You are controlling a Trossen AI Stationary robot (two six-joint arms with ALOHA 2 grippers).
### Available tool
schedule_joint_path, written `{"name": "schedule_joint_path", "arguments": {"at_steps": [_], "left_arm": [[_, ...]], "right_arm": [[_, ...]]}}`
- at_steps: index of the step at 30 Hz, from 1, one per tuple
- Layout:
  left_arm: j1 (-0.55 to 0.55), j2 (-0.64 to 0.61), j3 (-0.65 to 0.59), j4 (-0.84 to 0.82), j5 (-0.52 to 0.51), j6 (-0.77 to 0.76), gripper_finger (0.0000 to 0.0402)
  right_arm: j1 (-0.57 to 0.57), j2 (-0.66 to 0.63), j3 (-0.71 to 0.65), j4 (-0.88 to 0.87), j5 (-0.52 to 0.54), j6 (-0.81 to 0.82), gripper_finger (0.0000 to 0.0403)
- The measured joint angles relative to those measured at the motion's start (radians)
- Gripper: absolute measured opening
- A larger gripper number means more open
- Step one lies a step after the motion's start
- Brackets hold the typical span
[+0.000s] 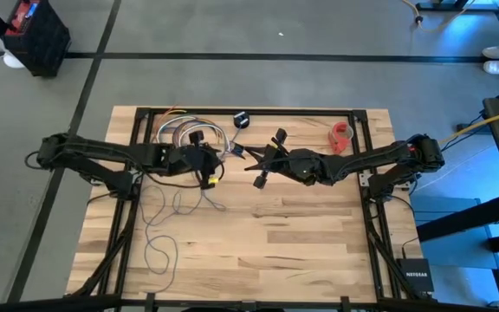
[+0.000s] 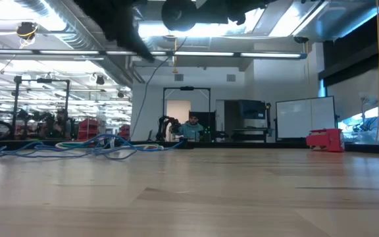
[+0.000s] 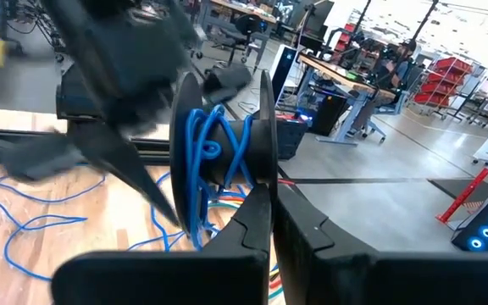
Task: Coil cords
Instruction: Coil the blue wire onto the spool
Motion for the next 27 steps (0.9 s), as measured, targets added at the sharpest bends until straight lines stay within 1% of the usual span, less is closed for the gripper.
{"name": "schedule_joint_path", "arguments": {"at_steps": [5,7,9,14,18,20,22,24,27], "left_arm": [[0.05,0.0,-0.048,0.054,0.006,0.008,0.015],[0.064,0.0,-0.069,0.088,0.032,0.01,0.015],[0.075,0.0,-0.086,0.13,0.051,0.01,0.015],[0.102,0.001,-0.127,0.191,0.057,0.01,0.015],[0.106,0.001,-0.131,0.207,0.062,0.008,0.0146],[0.105,0.001,-0.131,0.225,0.093,0.007,0.0133],[0.105,0.001,-0.131,0.23,0.101,0.006,0.0113],[0.111,0.001,-0.131,0.223,0.1,0.008,0.0087],[0.121,0.001,-0.131,0.214,0.1,0.01,0.0036]], "right_arm": [[0.0,0.0,0.0,0.0,0.0,0.0,0.0008],[0.0,0.0,0.0,0.0,0.0,0.0,0.0008],[0.0,0.0,0.0,0.0,0.0,0.0,0.0008],[0.0,0.0,0.0,0.001,0.0,0.0,0.0008],[0.0,0.0,0.0,0.001,0.0,0.0,0.0008],[0.0,0.0,0.0,0.003,0.0,0.0,0.0008],[0.0,0.0,0.0,0.002,0.0,0.0,0.0008],[0.0,0.0,0.0,0.002,0.0,0.0,0.0008],[0.0,0.0,0.0,0.003,0.0,0.0,0.0008]]}}
